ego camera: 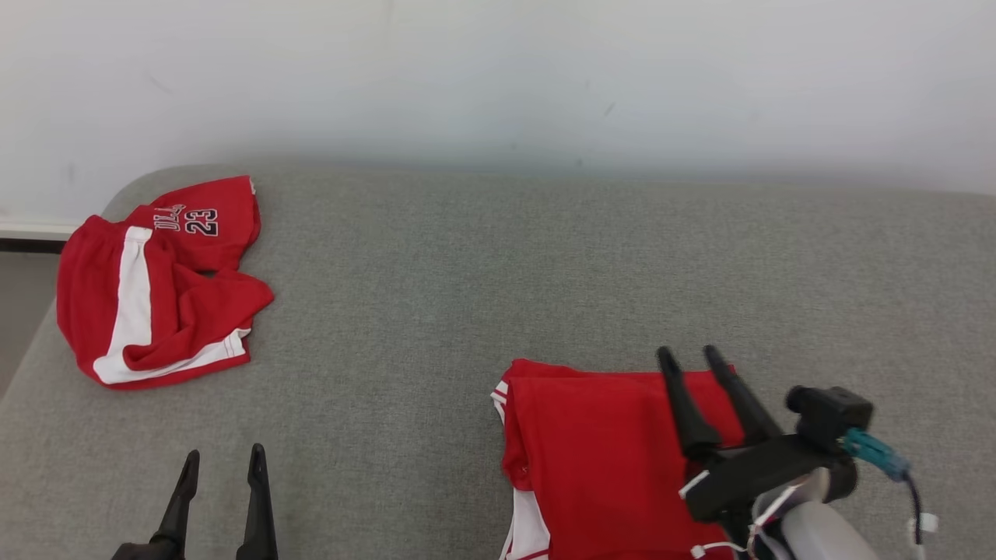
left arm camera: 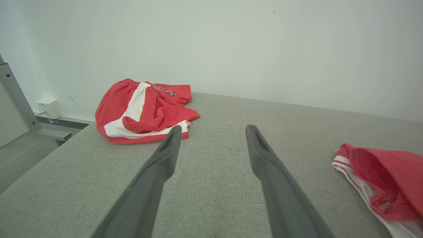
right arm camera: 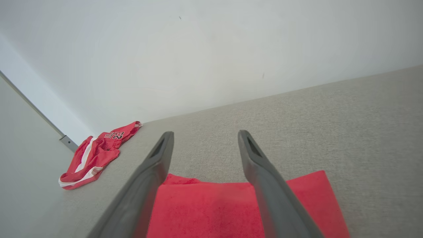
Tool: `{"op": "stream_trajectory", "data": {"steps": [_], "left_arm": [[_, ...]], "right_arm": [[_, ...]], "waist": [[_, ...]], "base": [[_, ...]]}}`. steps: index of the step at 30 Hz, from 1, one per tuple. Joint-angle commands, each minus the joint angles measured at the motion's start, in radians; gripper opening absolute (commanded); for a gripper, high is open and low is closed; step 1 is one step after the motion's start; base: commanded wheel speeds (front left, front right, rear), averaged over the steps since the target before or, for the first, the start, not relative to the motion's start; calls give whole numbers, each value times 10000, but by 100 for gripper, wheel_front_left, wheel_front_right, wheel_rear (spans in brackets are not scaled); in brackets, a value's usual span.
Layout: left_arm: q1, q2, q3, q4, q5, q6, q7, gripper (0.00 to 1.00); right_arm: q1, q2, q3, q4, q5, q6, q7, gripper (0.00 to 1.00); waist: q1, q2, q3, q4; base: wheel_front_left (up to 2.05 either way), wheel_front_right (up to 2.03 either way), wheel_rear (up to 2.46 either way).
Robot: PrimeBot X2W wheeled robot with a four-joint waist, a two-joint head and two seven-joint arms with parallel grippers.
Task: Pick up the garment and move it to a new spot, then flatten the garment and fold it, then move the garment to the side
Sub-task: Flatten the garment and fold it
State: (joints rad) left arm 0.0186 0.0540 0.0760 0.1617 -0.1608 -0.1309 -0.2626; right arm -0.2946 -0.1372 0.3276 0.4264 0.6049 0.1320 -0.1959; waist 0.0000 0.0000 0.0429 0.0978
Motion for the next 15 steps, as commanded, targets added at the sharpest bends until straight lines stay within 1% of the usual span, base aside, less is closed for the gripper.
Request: {"op": "stream_trajectory", "data": {"steps": [1, 4, 9, 15], "left_arm": [[106, 3, 43, -39, 75, 12, -32, 100], [168, 19, 88, -113, 136, 14, -32, 100], [218, 28, 111, -242, 245, 12, -32, 100], [273, 80, 87, -460, 367, 14, -32, 100]], "right_arm": [[100, -114, -91, -75, -115, -21, -114, 100], [354, -383, -539, -289, -305, -21, -390, 100], [953, -633, -1299, -873, -878, -21, -625, 100], [1893, -501, -1968, -1632, -1568, -21, -698, 100]], "waist": [[0, 0, -93, -107], [0, 0, -207, -255], [0, 0, -391, -494], [0, 0, -532, -723]], "base": [[0, 0, 0], [0, 0, 0], [0, 0, 0], [0, 0, 0]]}}
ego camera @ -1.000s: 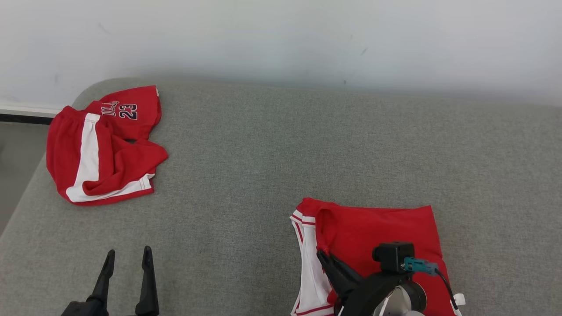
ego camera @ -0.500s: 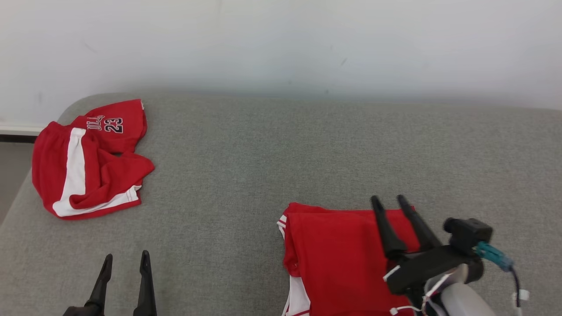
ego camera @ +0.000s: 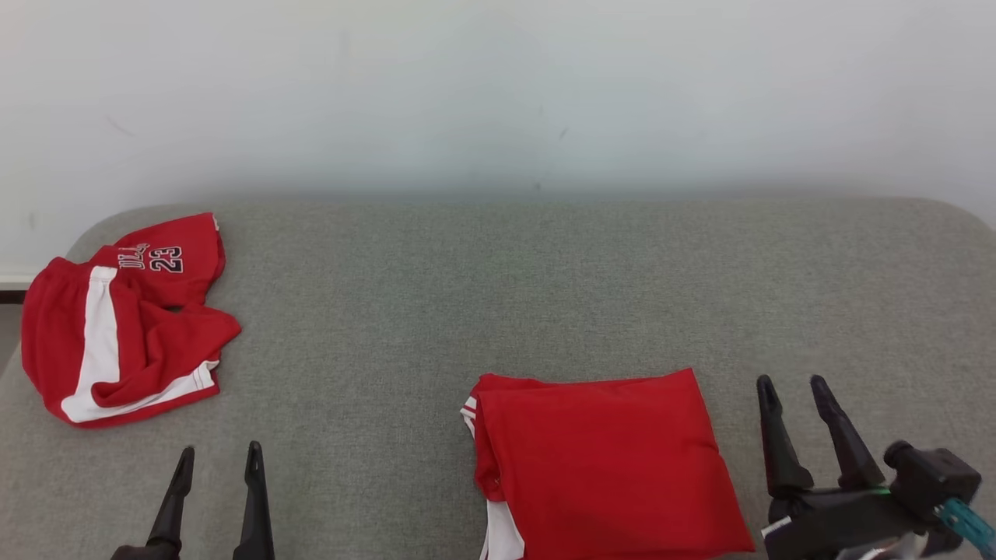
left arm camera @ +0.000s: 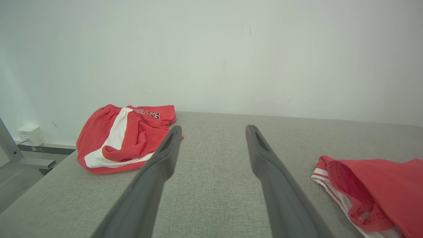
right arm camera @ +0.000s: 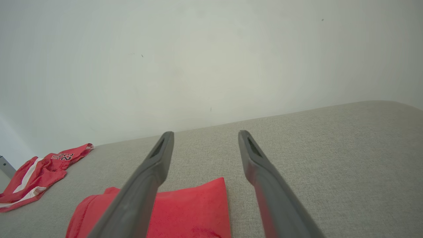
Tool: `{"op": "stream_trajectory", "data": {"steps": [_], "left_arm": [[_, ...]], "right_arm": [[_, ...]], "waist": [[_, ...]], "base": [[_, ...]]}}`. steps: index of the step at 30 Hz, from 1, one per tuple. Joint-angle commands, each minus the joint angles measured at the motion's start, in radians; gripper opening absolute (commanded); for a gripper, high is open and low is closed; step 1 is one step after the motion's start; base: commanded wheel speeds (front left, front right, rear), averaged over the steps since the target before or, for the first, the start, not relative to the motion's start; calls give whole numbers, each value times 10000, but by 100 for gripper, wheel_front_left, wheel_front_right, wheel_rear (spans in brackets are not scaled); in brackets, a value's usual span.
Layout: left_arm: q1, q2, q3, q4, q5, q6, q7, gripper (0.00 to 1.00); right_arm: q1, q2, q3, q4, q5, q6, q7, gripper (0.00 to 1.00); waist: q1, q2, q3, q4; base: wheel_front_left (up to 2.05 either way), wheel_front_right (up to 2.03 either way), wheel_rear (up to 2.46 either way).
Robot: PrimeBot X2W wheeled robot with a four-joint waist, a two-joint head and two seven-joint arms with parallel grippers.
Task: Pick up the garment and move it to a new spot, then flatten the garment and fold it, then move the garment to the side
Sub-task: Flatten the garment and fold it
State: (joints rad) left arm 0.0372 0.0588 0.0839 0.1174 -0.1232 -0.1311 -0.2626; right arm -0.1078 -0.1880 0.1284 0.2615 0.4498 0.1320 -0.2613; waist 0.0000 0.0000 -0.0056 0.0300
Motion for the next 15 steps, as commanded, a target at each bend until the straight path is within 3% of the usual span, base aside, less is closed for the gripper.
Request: {"op": "stream_trajectory", "data": {"steps": [1, 15], "left_arm": [[78, 36, -21, -67, 14, 16, -32, 100], [684, 265, -486, -323, -214, 16, -32, 100]], "right_arm": [[192, 80, -115, -138, -87, -21, -41, 100], [1650, 511, -621, -1007, -685, -21, -49, 100]], "waist": [[0, 0, -66, -59], [0, 0, -277, -236]], "base": [[0, 0, 0], [0, 0, 0]]}}
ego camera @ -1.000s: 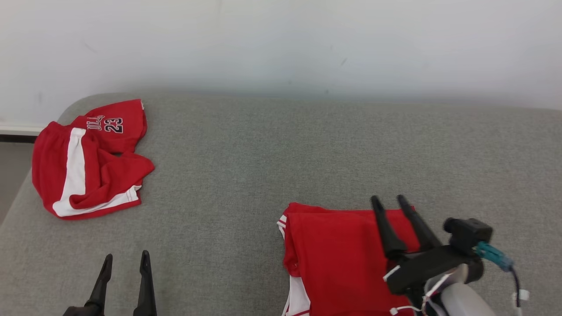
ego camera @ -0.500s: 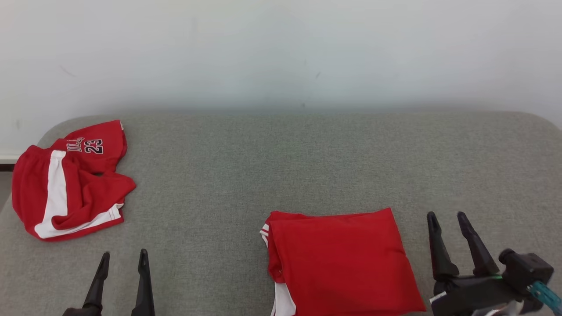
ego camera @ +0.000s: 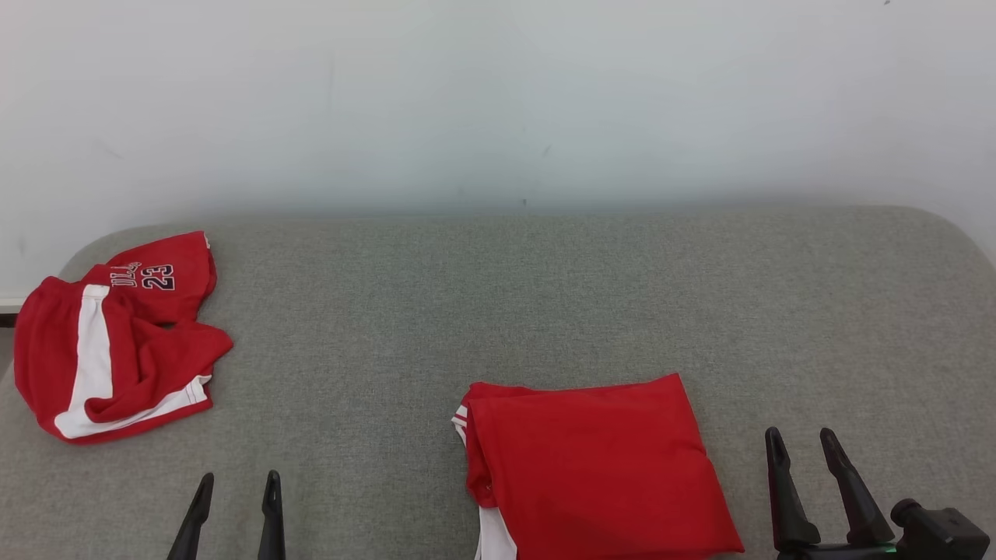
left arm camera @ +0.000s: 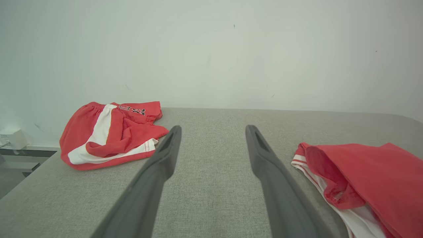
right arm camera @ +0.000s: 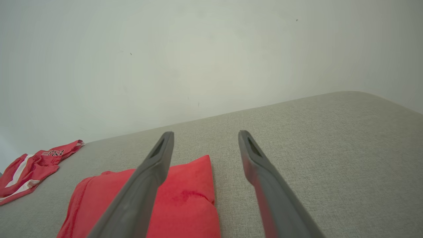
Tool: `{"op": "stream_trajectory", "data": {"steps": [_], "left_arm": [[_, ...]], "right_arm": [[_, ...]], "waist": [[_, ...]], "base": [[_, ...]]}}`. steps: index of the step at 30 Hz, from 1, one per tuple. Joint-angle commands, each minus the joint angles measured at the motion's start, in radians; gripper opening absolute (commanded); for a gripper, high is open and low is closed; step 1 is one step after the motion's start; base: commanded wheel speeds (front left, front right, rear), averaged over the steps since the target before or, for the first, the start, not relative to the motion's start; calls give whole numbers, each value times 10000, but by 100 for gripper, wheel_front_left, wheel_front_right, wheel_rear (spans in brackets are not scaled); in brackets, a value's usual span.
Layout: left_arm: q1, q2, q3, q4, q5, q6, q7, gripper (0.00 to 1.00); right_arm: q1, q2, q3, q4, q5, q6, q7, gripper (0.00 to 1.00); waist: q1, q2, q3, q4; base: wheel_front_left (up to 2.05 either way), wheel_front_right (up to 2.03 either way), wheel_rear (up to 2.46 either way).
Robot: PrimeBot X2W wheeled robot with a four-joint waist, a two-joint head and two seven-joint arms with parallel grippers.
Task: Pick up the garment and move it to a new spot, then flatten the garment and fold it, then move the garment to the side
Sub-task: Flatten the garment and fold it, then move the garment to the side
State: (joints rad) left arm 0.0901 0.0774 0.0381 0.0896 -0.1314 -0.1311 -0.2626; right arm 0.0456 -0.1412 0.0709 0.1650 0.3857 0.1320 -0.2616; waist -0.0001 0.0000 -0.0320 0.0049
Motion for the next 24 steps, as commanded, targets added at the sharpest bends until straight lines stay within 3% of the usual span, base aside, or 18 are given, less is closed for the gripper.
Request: {"op": "stream_trajectory", "data": {"steps": [1, 24], "left_arm": [[206, 96, -67, -46, -186, 16, -32, 100], [125, 90, -215, 138, -192, 16, -32, 100]], "right_arm": [[149, 63, -68, -46, -62, -21, -45, 100], [-398, -46, 395, 584, 280, -21, -43, 100]], "waist": [[1, 0, -22, 24], [1, 0, -2, 164]], "base": [[0, 0, 0], [0, 0, 0]]}}
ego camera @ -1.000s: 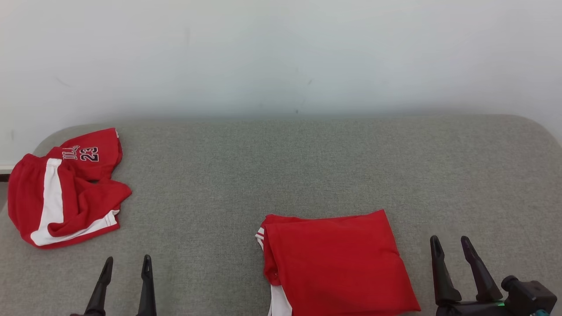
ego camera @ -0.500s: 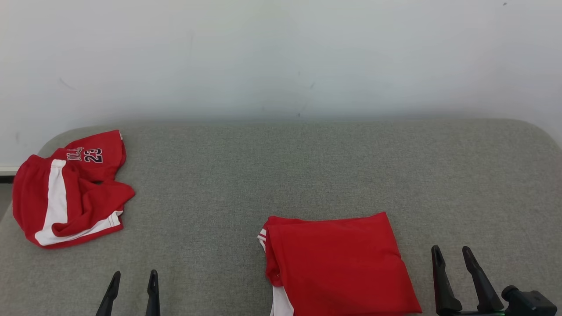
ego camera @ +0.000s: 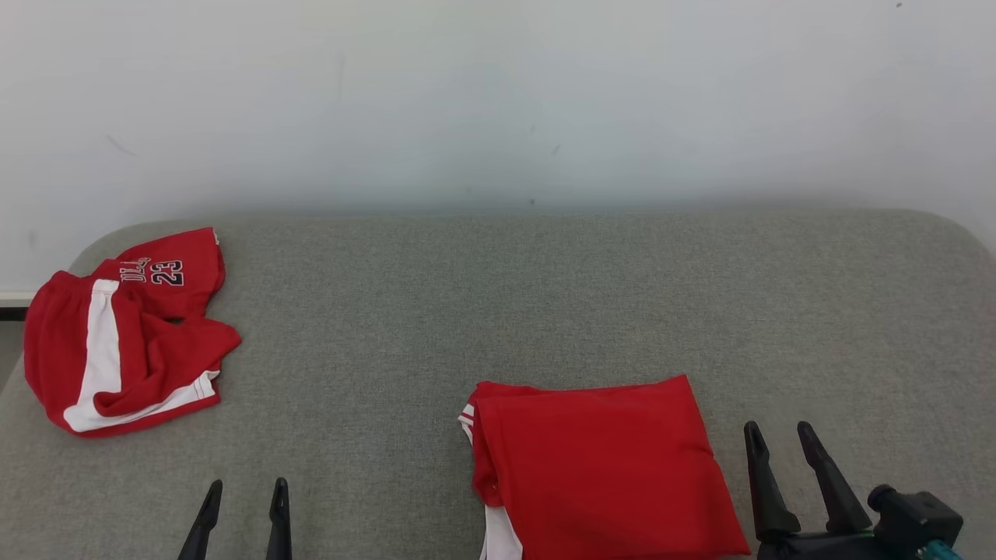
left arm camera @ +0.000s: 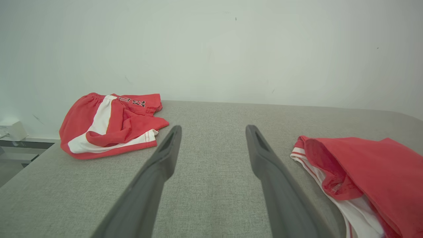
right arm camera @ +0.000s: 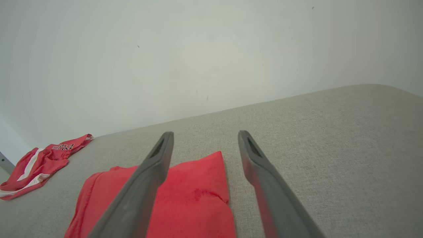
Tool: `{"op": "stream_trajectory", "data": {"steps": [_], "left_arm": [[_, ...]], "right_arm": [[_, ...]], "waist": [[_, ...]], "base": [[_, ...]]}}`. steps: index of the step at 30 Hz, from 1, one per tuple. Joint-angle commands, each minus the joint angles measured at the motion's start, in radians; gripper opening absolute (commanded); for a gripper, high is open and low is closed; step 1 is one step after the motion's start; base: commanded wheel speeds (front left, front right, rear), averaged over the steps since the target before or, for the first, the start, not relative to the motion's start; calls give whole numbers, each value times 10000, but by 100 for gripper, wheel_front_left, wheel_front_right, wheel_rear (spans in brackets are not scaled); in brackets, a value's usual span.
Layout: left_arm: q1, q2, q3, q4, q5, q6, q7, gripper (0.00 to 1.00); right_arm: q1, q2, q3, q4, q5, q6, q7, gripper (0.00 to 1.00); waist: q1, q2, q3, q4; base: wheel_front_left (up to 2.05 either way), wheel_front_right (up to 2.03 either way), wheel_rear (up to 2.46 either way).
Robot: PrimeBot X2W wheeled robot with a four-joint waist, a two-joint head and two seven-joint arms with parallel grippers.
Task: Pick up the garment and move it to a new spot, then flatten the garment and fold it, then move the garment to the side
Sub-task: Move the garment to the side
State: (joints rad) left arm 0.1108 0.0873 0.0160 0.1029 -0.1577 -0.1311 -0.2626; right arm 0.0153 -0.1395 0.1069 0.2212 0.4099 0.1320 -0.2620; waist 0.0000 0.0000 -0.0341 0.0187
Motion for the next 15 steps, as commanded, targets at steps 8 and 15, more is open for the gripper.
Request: {"op": "stream_trajectory", "data": {"steps": [8, 15], "left_arm": [[-274, -52, -175, 24, 114, 16, -32, 100], [-457, -102, -370, 104, 35, 15, -32, 100]], "right_arm": [[-1442, -602, 369, 1201, 69, -21, 740, 100], [-2296, -784, 473, 2834, 46, -21, 1360, 100]], "waist": [[0, 0, 226, 323], [0, 0, 587, 770]], "base": [[0, 0, 0], [0, 0, 0]]}}
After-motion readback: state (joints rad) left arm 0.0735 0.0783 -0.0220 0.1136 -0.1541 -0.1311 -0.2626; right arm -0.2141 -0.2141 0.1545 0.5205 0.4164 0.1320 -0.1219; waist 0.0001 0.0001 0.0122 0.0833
